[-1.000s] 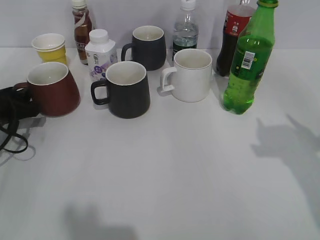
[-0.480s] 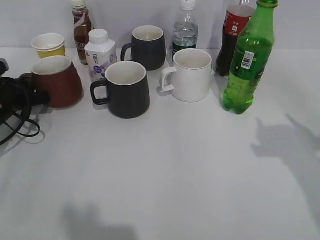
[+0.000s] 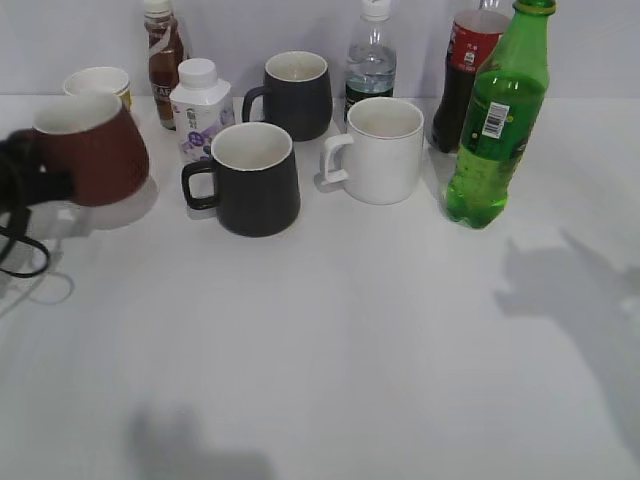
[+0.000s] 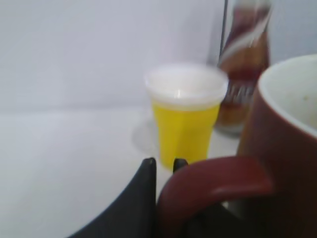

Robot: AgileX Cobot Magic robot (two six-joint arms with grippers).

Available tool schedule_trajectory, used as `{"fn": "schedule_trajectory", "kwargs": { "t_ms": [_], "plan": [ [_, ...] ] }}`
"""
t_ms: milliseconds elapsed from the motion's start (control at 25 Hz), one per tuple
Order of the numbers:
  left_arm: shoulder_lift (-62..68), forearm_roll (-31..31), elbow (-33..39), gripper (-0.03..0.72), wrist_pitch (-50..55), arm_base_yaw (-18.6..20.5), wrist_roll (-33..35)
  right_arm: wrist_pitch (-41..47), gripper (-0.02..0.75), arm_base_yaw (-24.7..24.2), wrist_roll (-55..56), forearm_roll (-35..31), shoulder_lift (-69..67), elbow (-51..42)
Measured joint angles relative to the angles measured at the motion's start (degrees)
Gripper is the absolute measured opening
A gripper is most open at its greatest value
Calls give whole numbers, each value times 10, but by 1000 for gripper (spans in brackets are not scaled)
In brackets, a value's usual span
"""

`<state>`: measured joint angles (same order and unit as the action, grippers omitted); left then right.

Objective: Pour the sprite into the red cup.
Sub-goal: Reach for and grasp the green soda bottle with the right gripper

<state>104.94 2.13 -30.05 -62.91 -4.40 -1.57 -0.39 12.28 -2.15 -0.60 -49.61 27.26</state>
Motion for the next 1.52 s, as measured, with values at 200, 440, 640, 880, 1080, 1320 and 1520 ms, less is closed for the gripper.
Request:
{"fn": "schedule_trajectory", "kwargs": {
  "t_ms": [200,440,640,880,1080,1320,1520],
  "plan": [
    [-122,34,43,73,53,0,0,-69,517,66,0,21,-99,0],
    [-274,96,51,73,216,0,0,-217,628,77,2,21,-240,0],
    [-391,102,51,71,330,-18,0,-334,638,78,3,-27,-349,0],
    [-464,103,51,71,443,-93,0,-456,638,78,3,-36,-465,13],
    [-493,97,51,71,493,-167,0,-471,629,78,3,-47,-534,67],
    [-503,72,51,71,514,-241,0,-479,605,78,0,-75,-577,123],
    [-503,71,51,71,521,-285,0,-484,519,78,-18,-99,-596,143]
  ]
}}
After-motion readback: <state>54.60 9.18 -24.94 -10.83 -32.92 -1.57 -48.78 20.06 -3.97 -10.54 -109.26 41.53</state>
